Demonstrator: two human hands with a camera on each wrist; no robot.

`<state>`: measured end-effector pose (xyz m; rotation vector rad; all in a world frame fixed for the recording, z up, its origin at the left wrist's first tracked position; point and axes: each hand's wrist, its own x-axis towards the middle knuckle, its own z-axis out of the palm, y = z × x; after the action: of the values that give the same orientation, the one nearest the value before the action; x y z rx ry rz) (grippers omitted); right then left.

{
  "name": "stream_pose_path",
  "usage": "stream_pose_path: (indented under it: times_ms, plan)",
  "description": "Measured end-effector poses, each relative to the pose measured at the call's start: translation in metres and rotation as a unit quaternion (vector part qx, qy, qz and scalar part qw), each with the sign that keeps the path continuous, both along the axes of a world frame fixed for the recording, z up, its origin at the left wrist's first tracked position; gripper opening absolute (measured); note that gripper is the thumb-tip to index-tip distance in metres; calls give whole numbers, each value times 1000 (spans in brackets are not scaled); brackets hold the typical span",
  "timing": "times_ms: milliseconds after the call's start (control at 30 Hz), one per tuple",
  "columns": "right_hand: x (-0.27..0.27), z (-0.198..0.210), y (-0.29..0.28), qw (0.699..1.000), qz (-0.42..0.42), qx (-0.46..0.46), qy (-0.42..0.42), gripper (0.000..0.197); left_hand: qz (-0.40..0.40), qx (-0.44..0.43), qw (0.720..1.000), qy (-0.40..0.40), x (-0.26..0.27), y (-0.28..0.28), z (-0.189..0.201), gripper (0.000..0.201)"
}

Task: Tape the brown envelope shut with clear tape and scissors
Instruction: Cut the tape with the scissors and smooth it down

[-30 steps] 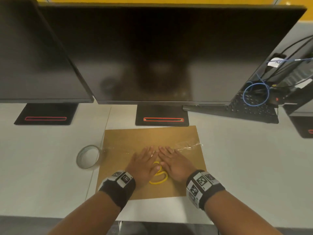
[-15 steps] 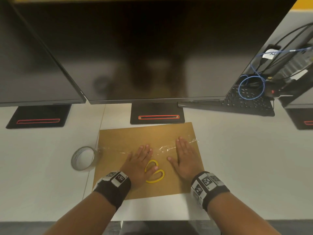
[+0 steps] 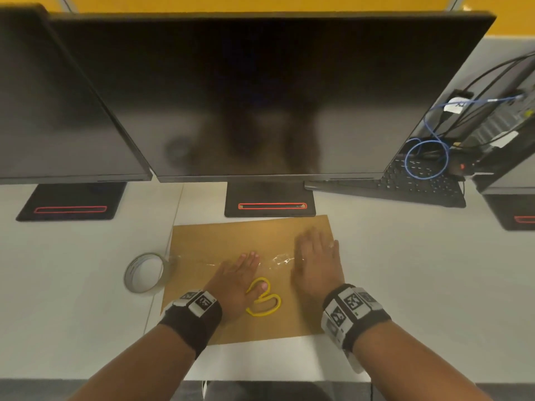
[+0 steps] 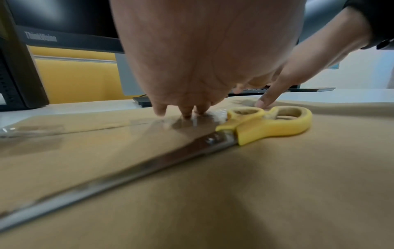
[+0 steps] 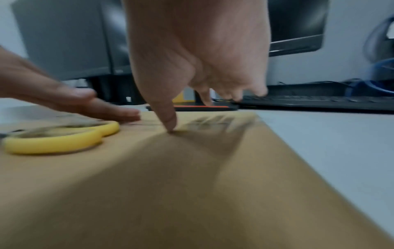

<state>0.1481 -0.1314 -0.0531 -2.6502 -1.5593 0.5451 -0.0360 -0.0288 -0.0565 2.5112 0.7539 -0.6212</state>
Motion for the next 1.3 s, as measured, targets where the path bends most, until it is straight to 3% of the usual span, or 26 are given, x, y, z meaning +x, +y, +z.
stream_pose_path:
  times_ms: [67, 133, 233, 467, 633, 1000, 1133, 1300]
  plan:
    - [-19, 8, 13, 988, 120, 65, 71, 66, -7, -9, 999, -31, -5, 5, 3, 72]
    - [-42, 10, 24, 969, 178, 65, 159, 59, -5, -25, 997, -66, -15, 11, 6, 63]
    - [-61, 1, 29, 967, 162, 24, 193, 50, -22, -15, 999, -39, -34, 14, 8, 60]
    - [-62, -7, 29, 972, 170, -17, 158, 54, -34, 17, 999, 7, -42, 16, 5, 58]
    - [-66, -9, 31, 977, 157, -12, 142, 53, -8, 53, 998, 22, -53, 22, 4, 98]
    - [-69, -9, 32, 980, 139, -8, 142, 51, 91, 113, 988, 59, -54, 23, -10, 100]
    - [-69, -8, 31, 980, 133, -2, 147, 50, 151, 135, 979, 38, -56, 28, -12, 93]
    - [-70, -8, 30, 981, 129, -2, 145, 52, 160, 119, 980, 20, -69, 37, -18, 119]
